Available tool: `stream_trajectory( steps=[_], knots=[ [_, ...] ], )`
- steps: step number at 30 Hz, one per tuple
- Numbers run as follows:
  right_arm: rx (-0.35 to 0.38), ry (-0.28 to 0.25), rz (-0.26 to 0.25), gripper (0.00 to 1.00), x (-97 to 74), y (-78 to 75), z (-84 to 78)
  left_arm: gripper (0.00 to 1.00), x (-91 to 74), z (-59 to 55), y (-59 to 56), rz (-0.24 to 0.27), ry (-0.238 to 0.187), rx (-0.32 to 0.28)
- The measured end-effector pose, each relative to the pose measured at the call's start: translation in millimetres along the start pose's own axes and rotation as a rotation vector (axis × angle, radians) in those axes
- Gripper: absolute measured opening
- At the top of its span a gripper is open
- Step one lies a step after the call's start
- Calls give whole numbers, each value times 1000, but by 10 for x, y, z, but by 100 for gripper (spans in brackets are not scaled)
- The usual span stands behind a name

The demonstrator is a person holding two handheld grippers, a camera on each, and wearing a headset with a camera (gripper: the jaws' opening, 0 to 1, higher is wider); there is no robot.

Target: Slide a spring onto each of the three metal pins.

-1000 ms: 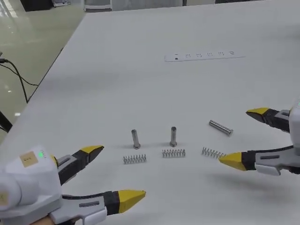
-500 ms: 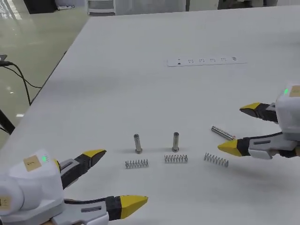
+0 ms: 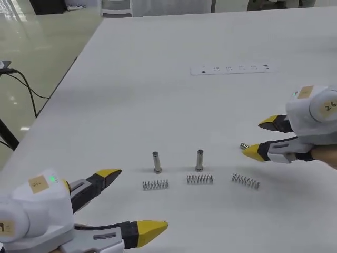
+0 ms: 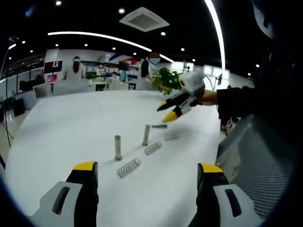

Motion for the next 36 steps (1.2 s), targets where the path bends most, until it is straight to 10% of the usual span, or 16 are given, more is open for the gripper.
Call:
stream_trajectory(
  steps=[36],
  knots=[
    [93,250,-20,8,419,-119,-93,80,0,-17,12,0,3,-12]
  ],
)
Point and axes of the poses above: the centre of the closed fingertips' face, and the gripper's own axes: x roughly forward along the fingers, y roughly to its left, z roughly out of its top, the point moved 7 cm from there along -x, roughly backward along the fingers, and after that the axes turned 15 degrees about x, right-handed, at the moved point
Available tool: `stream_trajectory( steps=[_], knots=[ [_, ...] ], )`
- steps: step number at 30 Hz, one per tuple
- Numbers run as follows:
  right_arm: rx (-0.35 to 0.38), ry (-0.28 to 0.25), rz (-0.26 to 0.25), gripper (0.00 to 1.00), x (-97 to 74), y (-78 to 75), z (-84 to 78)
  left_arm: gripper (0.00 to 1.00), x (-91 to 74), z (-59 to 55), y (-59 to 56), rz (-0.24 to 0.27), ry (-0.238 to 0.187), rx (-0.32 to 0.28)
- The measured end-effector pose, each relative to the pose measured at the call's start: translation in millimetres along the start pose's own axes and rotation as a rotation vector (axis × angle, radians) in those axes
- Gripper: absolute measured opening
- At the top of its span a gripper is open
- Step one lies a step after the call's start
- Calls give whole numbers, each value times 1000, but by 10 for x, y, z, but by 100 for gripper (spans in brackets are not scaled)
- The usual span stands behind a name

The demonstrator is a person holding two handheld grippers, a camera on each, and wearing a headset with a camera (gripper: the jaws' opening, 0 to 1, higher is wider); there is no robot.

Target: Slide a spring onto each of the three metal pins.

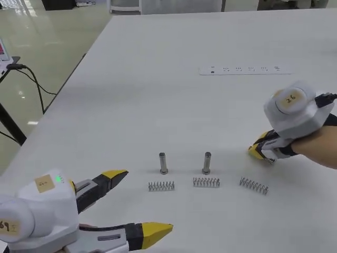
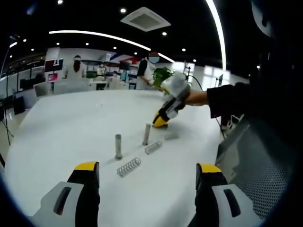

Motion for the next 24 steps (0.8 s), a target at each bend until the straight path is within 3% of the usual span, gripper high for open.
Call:
stream_trajectory(
  steps=[8,12,17,24],
  knots=[
    [17,20,3,6,11,-1,6,80,-1,-3,-1,-1,1,1],
    [81,36,6,6,11,-10,10,79,-1,-1,-3,-1,0,1],
    [87,64,-16,5,26,18,32,79,-1,4,-4,-2,-2,3],
    [114,50,-5,5,8,23,-2,79,-4,7,-8,-3,-3,6]
  ],
)
Point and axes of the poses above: the centre of the closed fingertips' face, and the gripper's own axes: x roughly forward along the fingers, y roughly to its left, z roughly out of its top, the point moved 7 cm from there along -x, roughly backward along the fingers, and after that the axes turned 15 degrees about x, right-handed, at the moved point
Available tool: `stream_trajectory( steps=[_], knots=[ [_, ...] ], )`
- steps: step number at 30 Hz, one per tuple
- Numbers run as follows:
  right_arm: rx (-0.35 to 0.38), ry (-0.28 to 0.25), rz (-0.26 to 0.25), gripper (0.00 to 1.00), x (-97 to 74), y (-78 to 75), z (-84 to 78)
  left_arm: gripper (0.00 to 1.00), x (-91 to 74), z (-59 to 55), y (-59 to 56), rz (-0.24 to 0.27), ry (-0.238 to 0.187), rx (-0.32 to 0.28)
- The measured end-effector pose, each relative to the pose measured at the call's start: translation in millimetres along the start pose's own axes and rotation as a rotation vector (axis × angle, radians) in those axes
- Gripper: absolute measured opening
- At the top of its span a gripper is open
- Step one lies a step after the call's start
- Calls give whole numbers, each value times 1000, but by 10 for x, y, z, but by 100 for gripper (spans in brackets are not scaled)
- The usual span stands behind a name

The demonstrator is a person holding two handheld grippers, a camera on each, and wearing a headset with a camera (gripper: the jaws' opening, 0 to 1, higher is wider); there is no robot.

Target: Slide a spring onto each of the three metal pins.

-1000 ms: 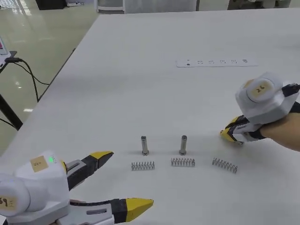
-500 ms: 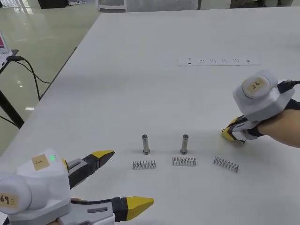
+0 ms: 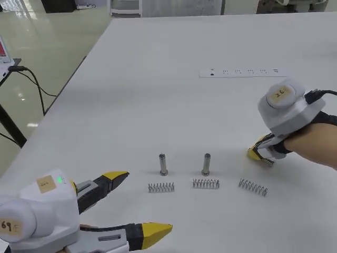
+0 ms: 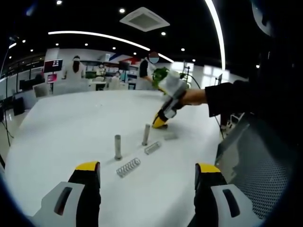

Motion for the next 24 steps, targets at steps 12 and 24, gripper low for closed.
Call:
stream_trajectory(
  steps=[12,24],
  knots=[
    [-10,-40,14,5,-285,140,-44,78,7,4,-17,-12,3,6],
    [-16,-112,18,4,-456,213,-111,78,11,10,-28,-17,3,17]
  ],
)
Point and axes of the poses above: the centre of the closed fingertips' face, and the gripper's own axes: x roughly forward along the fingers, y roughly to its left, z roughly out of its top, the point moved 7 cm from there along -x, roughly backward along the fingers, and after that the axes turned 15 degrees about x, right-handed, at the moved point
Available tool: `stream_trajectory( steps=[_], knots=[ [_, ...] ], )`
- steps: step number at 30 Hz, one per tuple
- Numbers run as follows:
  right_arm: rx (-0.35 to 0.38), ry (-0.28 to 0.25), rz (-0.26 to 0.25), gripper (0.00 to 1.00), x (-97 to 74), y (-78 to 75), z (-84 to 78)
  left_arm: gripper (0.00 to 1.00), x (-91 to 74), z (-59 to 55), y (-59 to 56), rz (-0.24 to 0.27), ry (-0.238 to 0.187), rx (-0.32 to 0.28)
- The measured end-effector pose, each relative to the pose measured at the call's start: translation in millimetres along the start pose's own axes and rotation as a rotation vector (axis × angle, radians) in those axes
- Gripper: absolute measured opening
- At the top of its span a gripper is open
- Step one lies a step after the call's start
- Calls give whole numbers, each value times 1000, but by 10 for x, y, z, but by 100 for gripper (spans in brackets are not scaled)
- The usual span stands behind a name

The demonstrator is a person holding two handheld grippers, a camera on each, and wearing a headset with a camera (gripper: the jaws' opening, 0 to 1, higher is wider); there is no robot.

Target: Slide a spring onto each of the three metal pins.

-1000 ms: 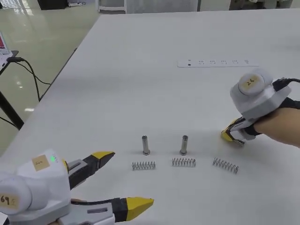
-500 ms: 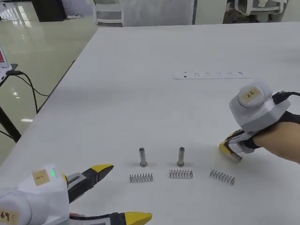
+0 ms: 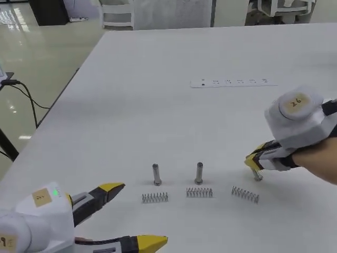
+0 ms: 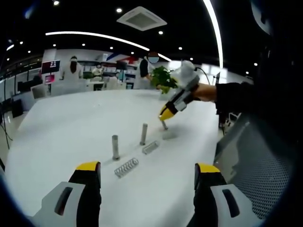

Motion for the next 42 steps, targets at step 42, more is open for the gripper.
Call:
stream_trajectory(
  steps=[42],
  knots=[
    [14,-83,71,5,-67,120,-47,77,-1,-4,-12,-9,13,9]
  ],
)
Point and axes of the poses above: the centre of the closed fingertips' face, and the gripper's own axes: x roughly forward along the fingers, y roughly to its left, z roughly out of its top, the point moved 7 cm from there along -x, roughly backward along the fingers, and after that the axes turned 15 degrees about x, right-handed, at the moved point
